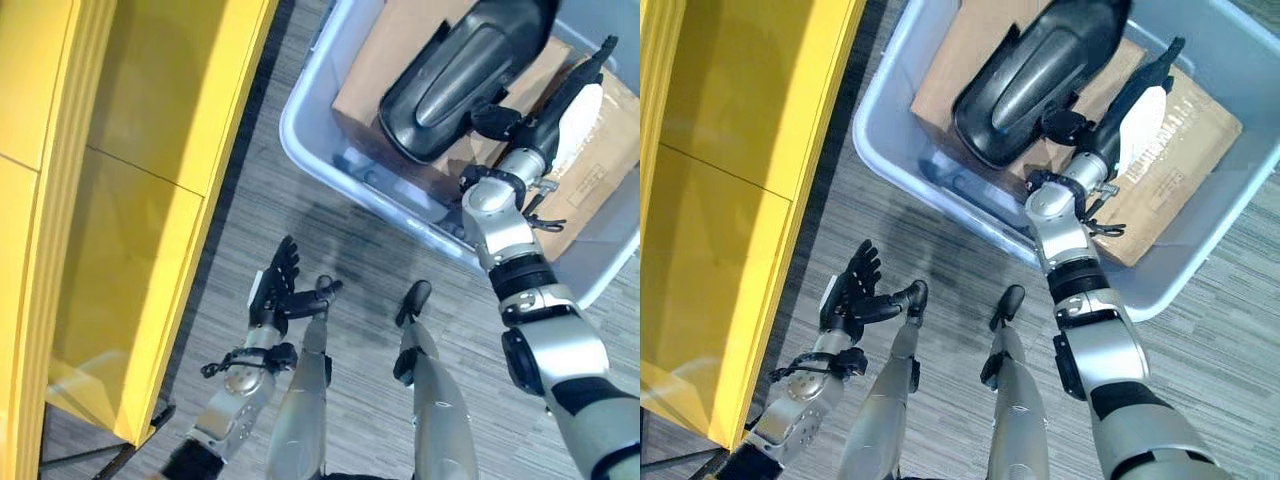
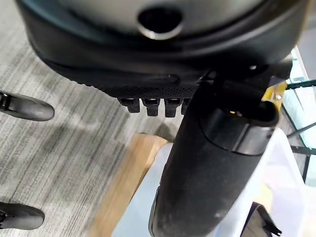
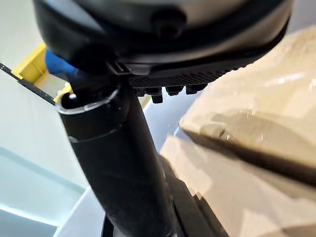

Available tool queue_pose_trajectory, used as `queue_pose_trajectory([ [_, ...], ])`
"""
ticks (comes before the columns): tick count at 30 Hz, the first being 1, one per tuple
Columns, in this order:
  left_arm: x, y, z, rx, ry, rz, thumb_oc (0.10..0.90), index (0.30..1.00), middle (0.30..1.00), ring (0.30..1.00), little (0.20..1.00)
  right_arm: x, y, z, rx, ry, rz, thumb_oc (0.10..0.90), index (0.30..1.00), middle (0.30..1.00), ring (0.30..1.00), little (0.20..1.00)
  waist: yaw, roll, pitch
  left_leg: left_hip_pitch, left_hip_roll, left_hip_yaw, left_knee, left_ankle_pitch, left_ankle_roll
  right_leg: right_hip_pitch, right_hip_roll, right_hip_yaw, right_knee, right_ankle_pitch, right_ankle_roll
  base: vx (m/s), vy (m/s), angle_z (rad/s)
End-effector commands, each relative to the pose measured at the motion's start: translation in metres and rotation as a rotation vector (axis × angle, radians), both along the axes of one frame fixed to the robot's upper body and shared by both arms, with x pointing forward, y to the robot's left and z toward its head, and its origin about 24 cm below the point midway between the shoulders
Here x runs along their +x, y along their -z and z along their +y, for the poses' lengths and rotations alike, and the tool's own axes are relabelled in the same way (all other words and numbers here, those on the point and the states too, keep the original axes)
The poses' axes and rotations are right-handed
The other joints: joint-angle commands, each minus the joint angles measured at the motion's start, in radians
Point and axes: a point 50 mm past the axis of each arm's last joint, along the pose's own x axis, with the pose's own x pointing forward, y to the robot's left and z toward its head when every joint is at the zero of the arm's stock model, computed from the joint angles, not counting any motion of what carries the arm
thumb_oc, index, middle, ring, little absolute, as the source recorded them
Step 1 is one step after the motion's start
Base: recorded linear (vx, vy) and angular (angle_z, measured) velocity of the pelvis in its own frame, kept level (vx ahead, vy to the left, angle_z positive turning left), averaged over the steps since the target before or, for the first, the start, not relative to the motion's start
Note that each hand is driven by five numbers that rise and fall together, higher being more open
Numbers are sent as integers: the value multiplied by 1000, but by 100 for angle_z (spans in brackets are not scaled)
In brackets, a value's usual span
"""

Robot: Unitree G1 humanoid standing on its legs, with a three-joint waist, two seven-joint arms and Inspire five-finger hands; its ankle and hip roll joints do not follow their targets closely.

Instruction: Move parts from the plastic box to the shelf.

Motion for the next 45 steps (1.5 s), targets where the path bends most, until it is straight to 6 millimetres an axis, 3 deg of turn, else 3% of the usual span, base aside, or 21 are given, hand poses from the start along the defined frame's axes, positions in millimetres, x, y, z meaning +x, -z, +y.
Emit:
queue_pose_trajectory([
  [1, -11, -22, 5, 15, 22, -146, 900, 1000, 1000, 1000, 1000, -12, -42, -11, -132, 56, -166, 900, 1000, 1000, 1000, 1000, 16, -40, -19, 133, 38, 56, -9, -123, 16, 64, -86, 36, 62, -67, 142, -19, -9, -13],
  [10, -11, -19, 7, 19, 23, -131, 900, 1000, 1000, 1000, 1000, -14, -43, -15, -125, 46, -181, 900, 1000, 1000, 1000, 1000, 7, -39, -19, 144, 40, 66, -9, -124, 14, 69, -81, 49, 56, -64, 141, -16, -6, -6],
  [23, -12, -14, 5, 6, 27, -108, 900, 1000, 1000, 1000, 1000, -6, -39, -3, -17, -64, -178, 900, 1000, 1000, 1000, 1000, 6, -26, -19, 142, 43, 76, -9, -122, 13, 60, -78, 54, 53, -61, 138, 0, 0, 0],
  [31, -14, -9, 5, 0, 29, -84, 900, 1000, 1000, 1000, 1000, 5, -35, 14, 48, -186, -138, 900, 1000, 1000, 1000, 1000, 17, -14, -19, 130, 46, 79, -9, -118, 12, 44, -76, 52, 54, -61, 134, 0, 0, 0],
  [39, -15, -7, 5, -14, 22, -70, 900, 1000, 1000, 1000, 1000, 12, -13, 17, 135, -238, -63, 900, 1000, 1000, 1000, 1000, 19, -12, -19, 123, 47, 81, -9, -117, 12, 33, -73, 54, 58, -63, 133, 0, 0, 0],
  [45, -15, -5, 4, -16, 30, -60, 900, 1000, 1000, 1000, 1000, 18, 6, 6, 214, -234, 25, 900, 1000, 1000, 1000, 1000, 22, -6, -19, 113, 46, 80, -9, -117, 11, 23, -73, 52, 55, -60, 133, 0, 0, 0],
])
